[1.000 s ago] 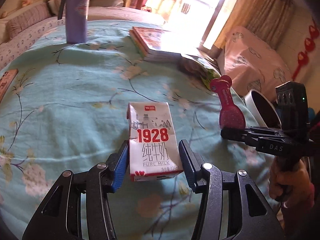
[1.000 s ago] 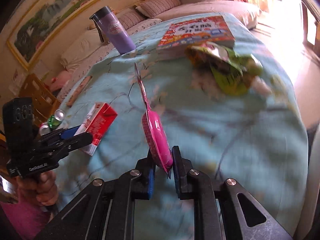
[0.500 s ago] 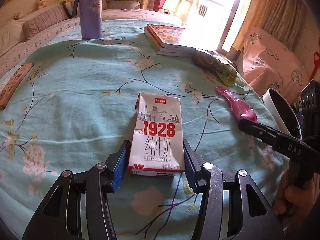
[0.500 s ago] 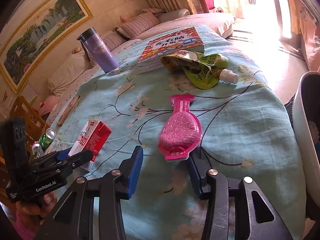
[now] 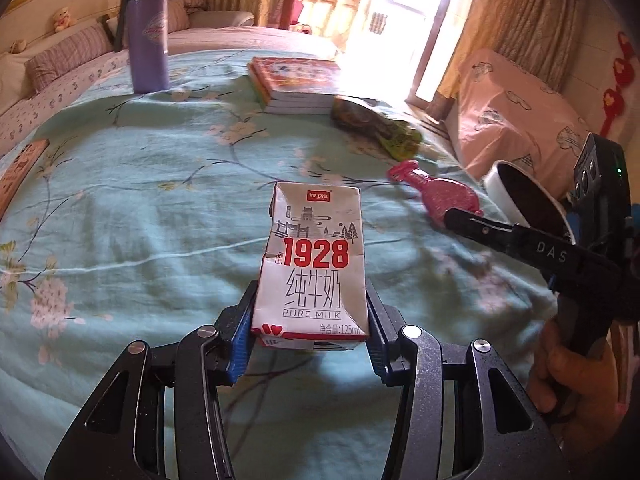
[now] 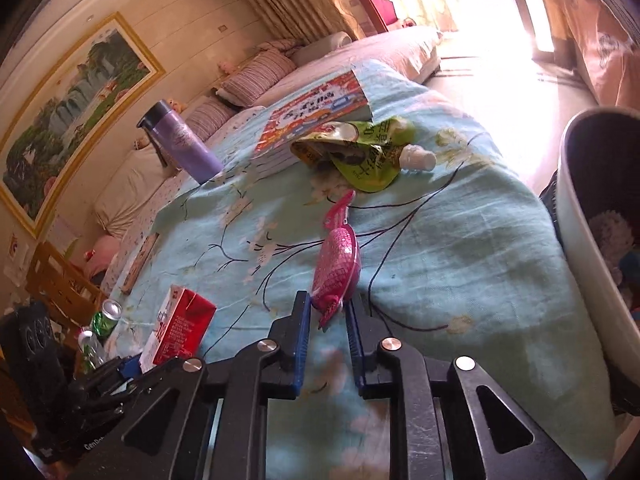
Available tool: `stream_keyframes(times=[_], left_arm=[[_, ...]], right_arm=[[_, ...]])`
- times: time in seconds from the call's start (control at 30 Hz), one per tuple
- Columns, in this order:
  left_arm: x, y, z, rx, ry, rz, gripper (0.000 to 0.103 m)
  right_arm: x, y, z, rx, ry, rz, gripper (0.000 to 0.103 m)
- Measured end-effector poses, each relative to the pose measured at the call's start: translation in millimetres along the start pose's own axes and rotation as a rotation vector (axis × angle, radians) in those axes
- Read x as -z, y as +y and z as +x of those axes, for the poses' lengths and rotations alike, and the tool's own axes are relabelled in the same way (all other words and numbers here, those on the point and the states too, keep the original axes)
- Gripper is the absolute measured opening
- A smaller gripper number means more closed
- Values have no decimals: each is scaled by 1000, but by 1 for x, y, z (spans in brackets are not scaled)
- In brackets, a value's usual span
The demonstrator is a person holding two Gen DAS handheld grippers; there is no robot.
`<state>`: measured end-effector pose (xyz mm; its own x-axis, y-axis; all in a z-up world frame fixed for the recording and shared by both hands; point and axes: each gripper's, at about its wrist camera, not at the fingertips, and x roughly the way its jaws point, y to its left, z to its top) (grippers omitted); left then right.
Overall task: Collect trash
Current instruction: 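Carry the carton and pink brush over the bin and open both tools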
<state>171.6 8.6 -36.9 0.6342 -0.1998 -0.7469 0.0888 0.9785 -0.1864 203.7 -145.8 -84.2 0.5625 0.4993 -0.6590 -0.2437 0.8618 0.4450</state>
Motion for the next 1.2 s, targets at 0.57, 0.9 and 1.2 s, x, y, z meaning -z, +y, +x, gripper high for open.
stream_keyframes(times=[0.57, 0.9, 1.2], left_arm=[[14, -43, -3, 68, 16, 67, 46], [14, -37, -3, 64, 17, 48, 46], [13, -45, 3, 80, 28, 57, 46]], right_arm=[[35, 2, -41, 126, 2, -126, 30], [27, -19, -36, 107, 39, -23, 50], [18, -39, -37, 61, 9, 48, 17]])
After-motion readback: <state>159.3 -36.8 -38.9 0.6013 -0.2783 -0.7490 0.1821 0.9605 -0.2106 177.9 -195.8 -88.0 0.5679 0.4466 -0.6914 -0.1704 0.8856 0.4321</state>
